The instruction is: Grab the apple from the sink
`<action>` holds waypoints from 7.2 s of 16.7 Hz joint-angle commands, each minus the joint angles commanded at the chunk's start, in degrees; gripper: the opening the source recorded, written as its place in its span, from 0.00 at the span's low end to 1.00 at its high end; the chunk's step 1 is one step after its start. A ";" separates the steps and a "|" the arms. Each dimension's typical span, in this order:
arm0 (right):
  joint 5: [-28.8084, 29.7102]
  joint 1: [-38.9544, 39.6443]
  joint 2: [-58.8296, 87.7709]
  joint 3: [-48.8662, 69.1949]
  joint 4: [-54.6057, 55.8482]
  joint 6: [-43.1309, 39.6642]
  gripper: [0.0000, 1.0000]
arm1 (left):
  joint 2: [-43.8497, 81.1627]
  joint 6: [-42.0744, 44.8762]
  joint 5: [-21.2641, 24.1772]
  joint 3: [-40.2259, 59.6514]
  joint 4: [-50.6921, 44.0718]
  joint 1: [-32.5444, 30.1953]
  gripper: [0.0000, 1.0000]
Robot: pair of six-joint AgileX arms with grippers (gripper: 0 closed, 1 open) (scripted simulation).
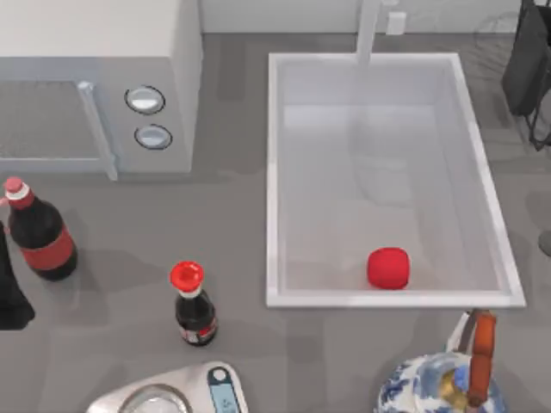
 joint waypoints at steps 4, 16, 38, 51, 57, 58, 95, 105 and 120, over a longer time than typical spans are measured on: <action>0.00 0.00 0.00 0.00 0.00 0.00 1.00 | 0.00 0.00 0.00 0.00 0.00 0.00 1.00; 0.00 0.00 0.00 0.00 0.00 0.00 1.00 | 0.00 0.00 0.00 0.00 0.00 0.00 1.00; 0.07 13.36 56.54 45.16 -29.72 13.87 1.00 | 0.00 0.00 0.00 0.00 0.00 0.00 1.00; 0.14 26.94 119.69 91.47 -59.94 27.98 1.00 | 0.00 0.00 0.00 0.00 0.00 0.00 1.00; 0.14 27.52 122.15 93.38 -61.23 28.58 1.00 | 0.00 0.00 0.00 0.00 0.00 0.00 1.00; 0.12 27.22 122.03 93.21 -61.10 28.52 1.00 | 0.00 0.00 0.00 0.00 0.00 0.00 1.00; 0.31 27.60 138.53 82.49 -33.96 28.85 0.00 | 0.00 0.00 0.00 0.00 0.00 0.00 1.00; 1.60 27.62 131.58 97.28 -53.43 28.24 0.00 | 0.00 0.00 0.00 0.00 0.00 0.00 1.00; 1.47 27.41 122.17 121.81 -87.15 27.79 0.00 | 0.00 0.00 0.00 0.00 0.00 0.00 1.00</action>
